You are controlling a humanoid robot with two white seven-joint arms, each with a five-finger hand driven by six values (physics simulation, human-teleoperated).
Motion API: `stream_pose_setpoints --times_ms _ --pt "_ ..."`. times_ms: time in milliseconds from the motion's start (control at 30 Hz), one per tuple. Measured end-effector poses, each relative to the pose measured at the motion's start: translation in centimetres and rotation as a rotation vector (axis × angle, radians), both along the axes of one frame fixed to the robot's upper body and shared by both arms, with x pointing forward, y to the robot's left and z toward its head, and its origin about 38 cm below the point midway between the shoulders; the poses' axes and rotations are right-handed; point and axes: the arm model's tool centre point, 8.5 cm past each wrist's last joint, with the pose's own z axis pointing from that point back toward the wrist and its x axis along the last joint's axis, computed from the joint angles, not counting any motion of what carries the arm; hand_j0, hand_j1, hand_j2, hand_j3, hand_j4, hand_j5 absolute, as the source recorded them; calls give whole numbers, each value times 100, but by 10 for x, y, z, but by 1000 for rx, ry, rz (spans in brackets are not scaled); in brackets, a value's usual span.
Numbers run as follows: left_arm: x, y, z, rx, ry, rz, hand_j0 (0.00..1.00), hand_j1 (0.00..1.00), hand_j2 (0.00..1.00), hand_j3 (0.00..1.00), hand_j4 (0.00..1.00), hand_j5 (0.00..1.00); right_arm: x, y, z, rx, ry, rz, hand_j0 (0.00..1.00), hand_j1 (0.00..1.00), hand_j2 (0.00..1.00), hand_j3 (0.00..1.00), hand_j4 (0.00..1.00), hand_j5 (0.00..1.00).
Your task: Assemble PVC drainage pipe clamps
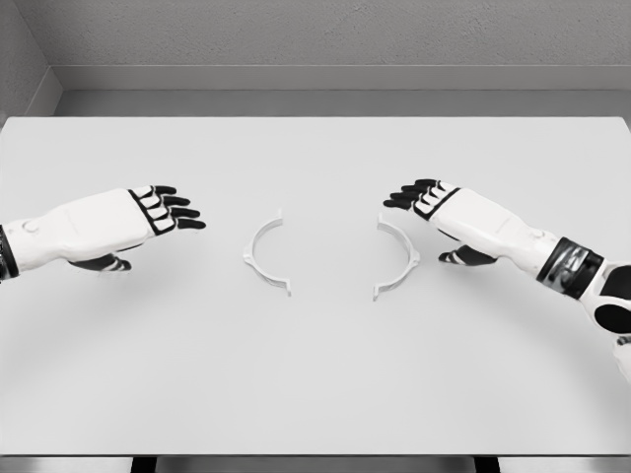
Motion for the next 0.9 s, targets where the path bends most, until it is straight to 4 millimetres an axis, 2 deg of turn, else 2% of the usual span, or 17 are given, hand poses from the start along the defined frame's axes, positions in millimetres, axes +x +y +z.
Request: stream_pose_setpoints --times_ms 133,300,567,700,900 --pt "1 -16 -10 -3 12 -29 100 100 100 100 100 100 7 4 0 -2 -2 -1 100 100 100 100 100 100" --pt "2 -32 -17 -46 20 -52 100 100 100 100 100 100 9 9 -13 -8 32 3 100 100 100 100 100 100" --pt "6 -37 -11 -121 31 -55 100 100 100 100 100 100 11 10 -20 -9 50 -1 100 100 100 100 100 100" --pt "10 -37 -19 -206 89 -31 100 100 100 100 100 100 13 13 -19 -4 48 1 100 100 100 100 100 100" --pt "13 -48 -21 -276 120 -43 100 100 100 100 100 100 16 18 -22 -2 57 9 100 100 100 100 100 100"
